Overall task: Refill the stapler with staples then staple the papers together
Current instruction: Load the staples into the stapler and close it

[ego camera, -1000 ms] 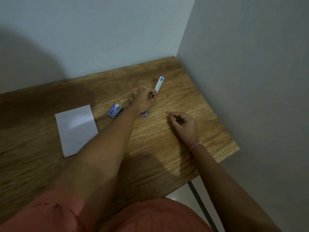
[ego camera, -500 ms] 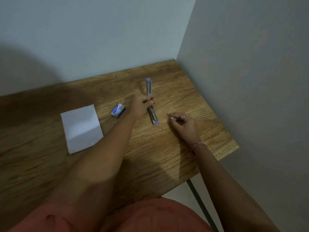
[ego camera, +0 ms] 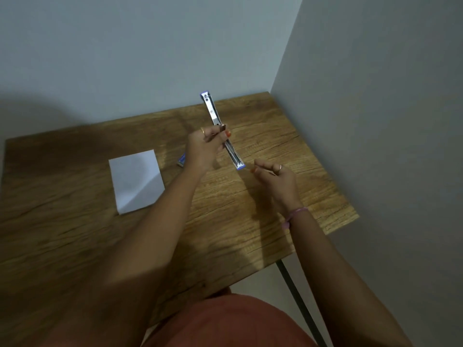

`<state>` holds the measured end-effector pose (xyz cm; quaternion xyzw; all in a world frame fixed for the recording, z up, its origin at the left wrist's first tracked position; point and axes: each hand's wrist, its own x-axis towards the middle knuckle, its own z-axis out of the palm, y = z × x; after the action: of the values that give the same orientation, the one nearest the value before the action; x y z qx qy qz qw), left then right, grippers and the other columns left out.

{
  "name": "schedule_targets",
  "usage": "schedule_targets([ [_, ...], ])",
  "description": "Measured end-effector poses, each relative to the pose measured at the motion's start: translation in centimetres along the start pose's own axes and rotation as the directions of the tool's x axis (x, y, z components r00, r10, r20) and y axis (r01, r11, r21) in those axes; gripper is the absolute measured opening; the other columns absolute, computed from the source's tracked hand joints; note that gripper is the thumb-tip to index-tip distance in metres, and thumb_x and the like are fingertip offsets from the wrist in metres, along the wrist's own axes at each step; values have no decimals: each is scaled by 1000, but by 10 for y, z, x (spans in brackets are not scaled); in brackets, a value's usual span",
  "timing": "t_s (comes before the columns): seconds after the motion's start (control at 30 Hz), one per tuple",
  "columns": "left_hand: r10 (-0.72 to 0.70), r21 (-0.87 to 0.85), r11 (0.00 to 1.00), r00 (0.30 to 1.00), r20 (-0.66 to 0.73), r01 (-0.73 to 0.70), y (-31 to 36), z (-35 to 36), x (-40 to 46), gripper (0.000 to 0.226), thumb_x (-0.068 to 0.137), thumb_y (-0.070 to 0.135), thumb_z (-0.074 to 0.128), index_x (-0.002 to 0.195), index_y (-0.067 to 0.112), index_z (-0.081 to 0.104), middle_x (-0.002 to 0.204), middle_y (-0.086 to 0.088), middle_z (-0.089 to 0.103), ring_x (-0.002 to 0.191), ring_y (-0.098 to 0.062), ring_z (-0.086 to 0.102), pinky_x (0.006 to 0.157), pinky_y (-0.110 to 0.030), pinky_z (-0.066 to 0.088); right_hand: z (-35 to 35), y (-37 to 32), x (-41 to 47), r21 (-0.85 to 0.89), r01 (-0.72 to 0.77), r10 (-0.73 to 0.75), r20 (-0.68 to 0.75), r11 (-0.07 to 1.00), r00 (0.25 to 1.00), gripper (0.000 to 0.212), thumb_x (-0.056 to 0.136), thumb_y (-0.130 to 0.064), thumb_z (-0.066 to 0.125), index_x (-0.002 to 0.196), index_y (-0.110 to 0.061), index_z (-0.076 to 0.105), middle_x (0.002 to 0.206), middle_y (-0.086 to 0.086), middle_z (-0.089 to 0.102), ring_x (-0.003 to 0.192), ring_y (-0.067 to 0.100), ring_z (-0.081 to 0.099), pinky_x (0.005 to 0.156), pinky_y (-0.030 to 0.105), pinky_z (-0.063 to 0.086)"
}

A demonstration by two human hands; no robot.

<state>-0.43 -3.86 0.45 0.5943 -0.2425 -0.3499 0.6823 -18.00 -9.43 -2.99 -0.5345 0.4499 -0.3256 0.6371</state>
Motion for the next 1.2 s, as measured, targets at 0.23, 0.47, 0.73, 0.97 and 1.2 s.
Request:
schedule_targets([
  [0.23, 80, -10, 997, 997, 6, -80, 25, -10, -22, 20, 83, 3, 69, 103, 3, 68, 104, -6, 70, 96, -14, 68, 87, -34, 55, 18, -35, -19, 286, -36, -23, 200, 958, 980, 17, 92, 3, 53, 88, -4, 68, 83, 0, 75, 85, 11, 70, 84, 22, 55],
  [0.47, 123, -77, 990, 992, 11, -122, 46, -20, -41, 19, 85, 5, 68, 103, 10, 70, 102, 0, 71, 100, -14, 68, 91, -35, 54, 29, -62, -34, 225, 134, -180, 197, 965, 964, 17, 87, 1, 63, 100, -7, 69, 87, 2, 76, 88, 14, 72, 75, 20, 55],
  [0.73, 207, -122, 971, 978, -12, -207, 62, -24, -56, 27, 92, 10, 60, 117, 0, 62, 98, 3, 68, 88, -35, 57, 58, -8, 47, 52, -89, -54, 87, 364, -373, 151, 927, 915, 26, 80, 6, 67, 97, -13, 69, 94, 6, 72, 88, 13, 70, 78, 23, 54],
  [0.97, 300, -82, 950, 953, -26, -302, 69, -27, -64, 19, 92, 10, 59, 108, 18, 65, 117, -3, 59, 105, -10, 61, 94, -39, 52, 76, -94, -62, -165, 513, -509, 70, 842, 858, 19, 79, -6, 72, 93, -20, 70, 86, -5, 72, 81, 8, 70, 73, 25, 56],
  [1.2, 313, -49, 947, 947, -69, -317, 70, -28, -66, 19, 92, 14, 60, 110, 16, 66, 130, -8, 56, 113, -15, 60, 96, -42, 51, 88, -96, -63, -121, 482, -481, 38, 868, 876, 20, 79, -11, 75, 99, -10, 72, 97, 4, 74, 95, 17, 70, 86, 46, 56],
])
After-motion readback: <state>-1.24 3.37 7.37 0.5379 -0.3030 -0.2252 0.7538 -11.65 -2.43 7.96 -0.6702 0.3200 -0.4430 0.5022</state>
